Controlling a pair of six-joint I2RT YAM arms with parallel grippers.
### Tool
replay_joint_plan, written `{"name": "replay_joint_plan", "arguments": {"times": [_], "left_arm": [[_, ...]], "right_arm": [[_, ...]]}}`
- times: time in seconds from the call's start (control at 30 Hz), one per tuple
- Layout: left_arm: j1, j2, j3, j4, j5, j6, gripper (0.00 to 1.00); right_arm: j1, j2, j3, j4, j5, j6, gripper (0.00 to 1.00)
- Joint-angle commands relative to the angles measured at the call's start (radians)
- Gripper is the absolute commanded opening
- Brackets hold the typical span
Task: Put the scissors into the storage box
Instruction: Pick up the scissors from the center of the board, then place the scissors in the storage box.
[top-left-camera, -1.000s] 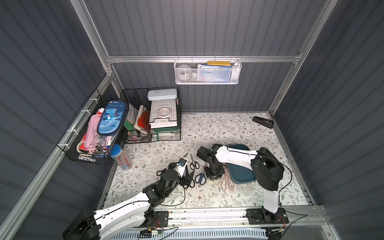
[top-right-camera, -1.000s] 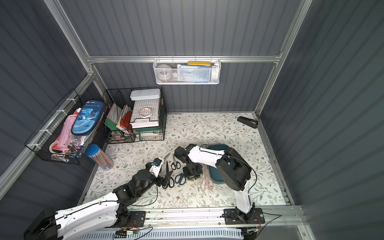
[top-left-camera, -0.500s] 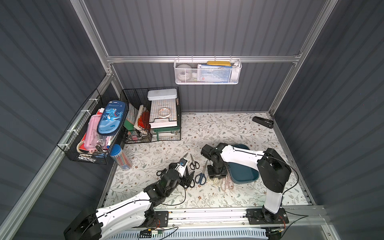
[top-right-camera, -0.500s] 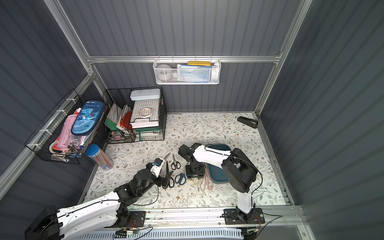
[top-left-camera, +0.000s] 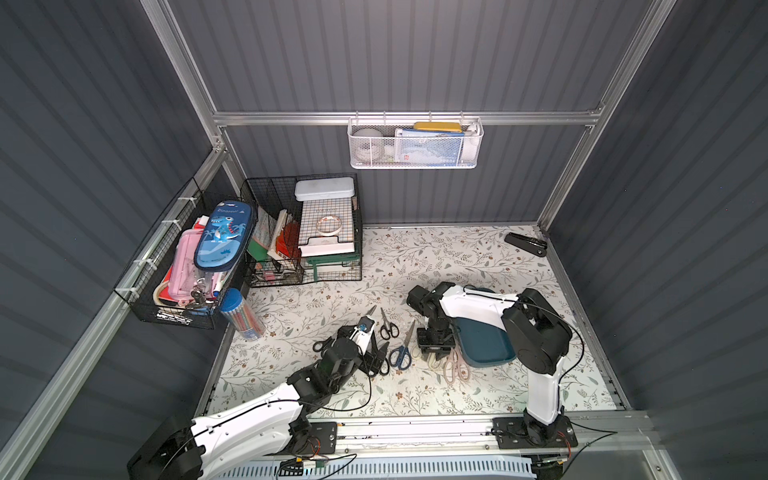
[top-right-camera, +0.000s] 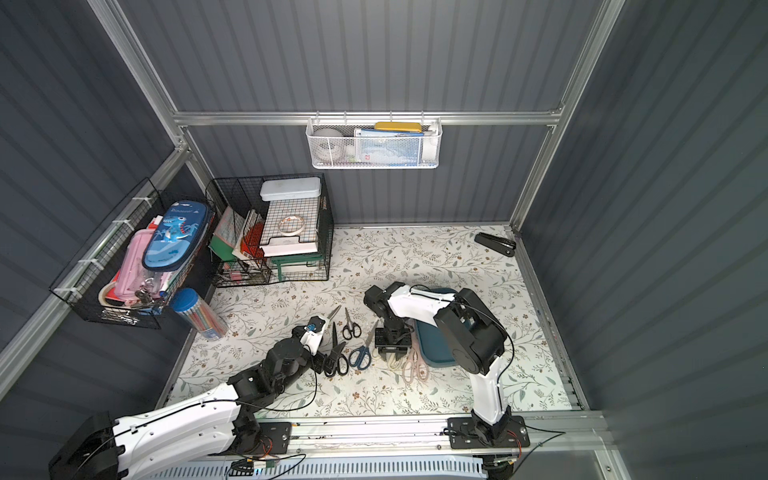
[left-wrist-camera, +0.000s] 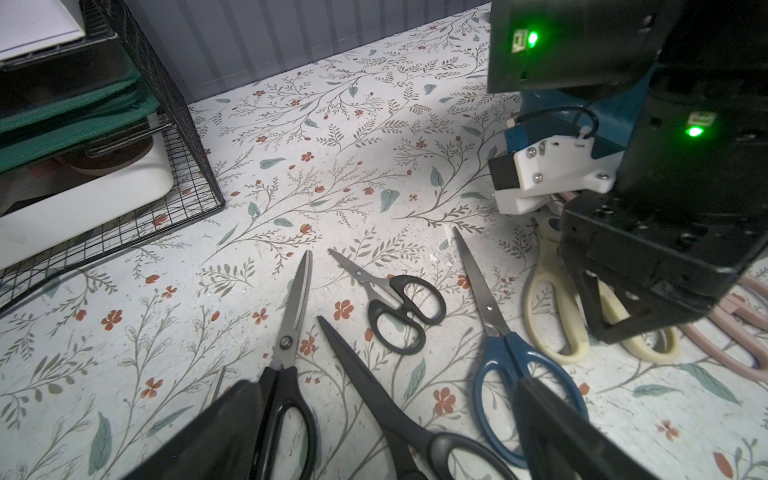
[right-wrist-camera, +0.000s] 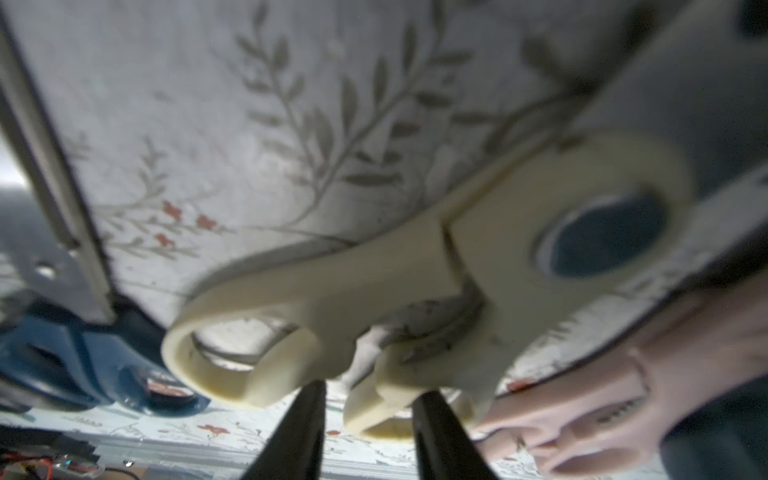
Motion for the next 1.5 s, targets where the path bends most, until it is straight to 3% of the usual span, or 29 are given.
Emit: {"name": "replay_joint_plan", "arguments": {"times": [0.0,0.37,0.57,0.77,1.0,1.13,1.23,1.3,1.47], "left_arm": [[0.000,0.000,0.028,-0.013,-0.016,-0.017,0.99],[0.000,0.008,0.033,-0.014,-0.023,-0.022,0.99],[0.000,0.006,0.034,-0.016,-0.024,-0.023,1.00],[0.000,-0.005,0.029,-0.019,-0.029,-0.026,0.99],[0.000,-0.017,0.024,-0.020,-0.026,-0.024,0.99],[0.001,0.000,0.029,-0.013,-0.021,-0.022,0.99],[0.001,0.020,0.038,-0.016,-0.019,-0.016,0.99],[0.000,0.029,0.042,-0.018,-0.018,-0.016,0.99],[0.001,0.021,0.039,-0.017,-0.016,-0.018,0.99]], "right_arm": [[0.013,0.071,0.036,-0.002,0.091,-0.049,0.24],[0.040,0.102,0.128,-0.090,0.231,-0.095,0.00],[0.040,0.023,0.173,-0.098,0.208,-0.100,0.00],[0.022,-0.158,0.214,-0.093,0.218,-0.182,0.00],[-0.189,-0.401,0.071,-0.170,0.254,-0.354,0.00],[-0.299,-0.492,-0.030,-0.256,0.389,-0.400,0.00],[-0.348,-0.508,-0.083,-0.285,0.422,-0.403,0.00],[-0.376,-0.508,-0.092,-0.282,0.360,-0.398,0.00],[-0.379,-0.423,-0.105,-0.272,0.377,-0.395,0.00]]}}
